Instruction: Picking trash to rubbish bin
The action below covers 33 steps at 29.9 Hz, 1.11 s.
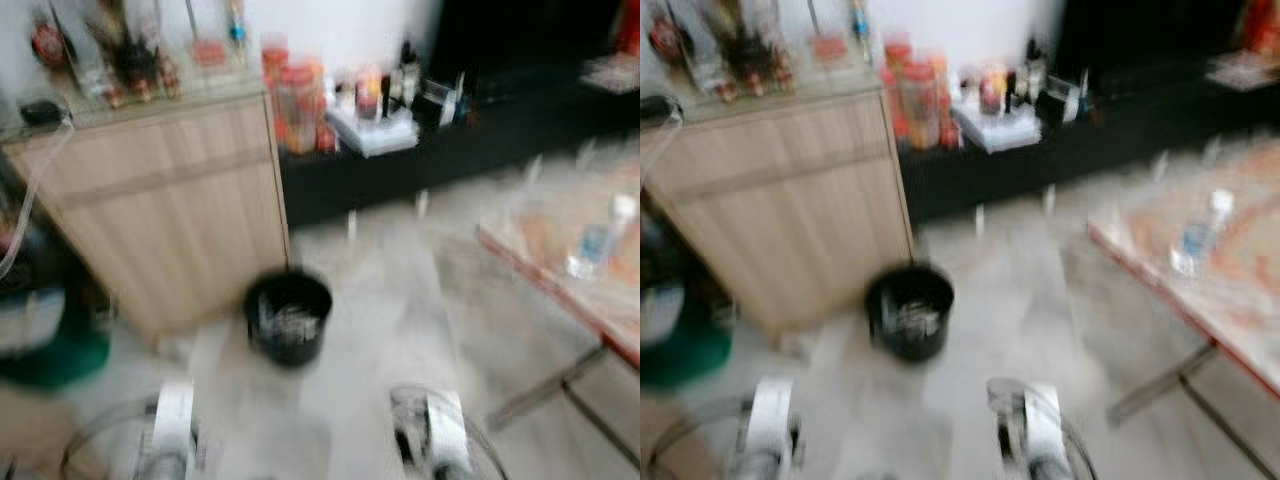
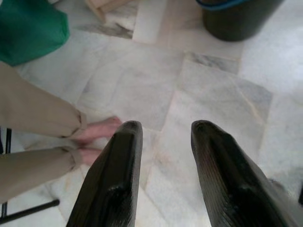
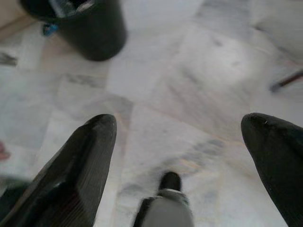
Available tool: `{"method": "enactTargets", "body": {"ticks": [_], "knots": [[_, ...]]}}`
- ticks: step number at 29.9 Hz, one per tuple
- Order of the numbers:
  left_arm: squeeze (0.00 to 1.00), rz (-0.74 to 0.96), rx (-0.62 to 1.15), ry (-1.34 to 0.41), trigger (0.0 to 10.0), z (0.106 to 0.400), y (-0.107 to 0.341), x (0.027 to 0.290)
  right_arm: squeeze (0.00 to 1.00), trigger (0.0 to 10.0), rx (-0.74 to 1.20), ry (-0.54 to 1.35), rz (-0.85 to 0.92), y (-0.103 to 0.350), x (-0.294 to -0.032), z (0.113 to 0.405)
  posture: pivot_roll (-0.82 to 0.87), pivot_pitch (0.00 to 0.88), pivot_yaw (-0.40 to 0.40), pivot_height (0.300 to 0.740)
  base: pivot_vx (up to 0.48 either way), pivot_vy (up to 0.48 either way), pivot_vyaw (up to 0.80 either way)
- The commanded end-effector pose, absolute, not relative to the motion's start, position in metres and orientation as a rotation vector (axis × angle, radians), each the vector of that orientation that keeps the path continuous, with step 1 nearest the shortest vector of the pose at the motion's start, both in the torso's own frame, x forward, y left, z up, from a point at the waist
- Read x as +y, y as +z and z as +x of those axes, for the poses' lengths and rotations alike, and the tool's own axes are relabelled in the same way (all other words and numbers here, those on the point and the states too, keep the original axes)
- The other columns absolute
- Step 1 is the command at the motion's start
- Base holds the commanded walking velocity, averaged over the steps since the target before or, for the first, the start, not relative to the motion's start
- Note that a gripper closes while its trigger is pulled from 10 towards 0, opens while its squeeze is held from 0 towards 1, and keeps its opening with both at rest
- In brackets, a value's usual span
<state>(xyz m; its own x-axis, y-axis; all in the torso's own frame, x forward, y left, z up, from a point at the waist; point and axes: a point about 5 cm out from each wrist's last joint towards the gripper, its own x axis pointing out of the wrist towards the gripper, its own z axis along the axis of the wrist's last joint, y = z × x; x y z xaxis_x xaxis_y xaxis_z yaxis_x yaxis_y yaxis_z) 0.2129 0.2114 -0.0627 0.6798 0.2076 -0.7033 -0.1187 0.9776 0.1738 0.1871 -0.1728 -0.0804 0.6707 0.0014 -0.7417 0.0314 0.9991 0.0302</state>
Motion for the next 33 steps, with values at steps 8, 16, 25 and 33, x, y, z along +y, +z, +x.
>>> {"method": "enactTargets", "body": {"ticks": [8, 16, 25, 33], "knots": [[0.00, 0.147, 0.776, 0.158, 10.0, 0.221, -0.057, 0.213, 0.00, 10.0, 0.796, -0.001, 0.040, -0.075, -0.169, 0.198, -0.06, 0.000, 0.016, 0.740, -0.150, 0.000, 0.00], [0.00, 0.177, 0.652, 0.098, 10.0, 0.245, -0.040, 0.205, 0.00, 10.0, 0.695, 0.051, 0.016, -0.061, -0.161, 0.219, -0.07, 0.000, 0.028, 0.740, 0.000, 0.000, 0.00], [0.00, 0.196, 0.376, 0.015, 10.0, 0.292, 0.002, 0.177, 0.00, 10.0, 0.424, 0.119, -0.017, -0.018, -0.151, 0.270, -0.07, 0.000, 0.023, 0.740, 0.000, 0.000, 0.00], [0.00, 0.228, 0.058, 0.001, 10.0, 0.328, 0.057, 0.161, 0.00, 10.0, 0.078, 0.141, -0.007, 0.048, -0.139, 0.321, -0.07, 0.000, 0.018, 0.740, 0.000, 0.000, 0.00]]}}
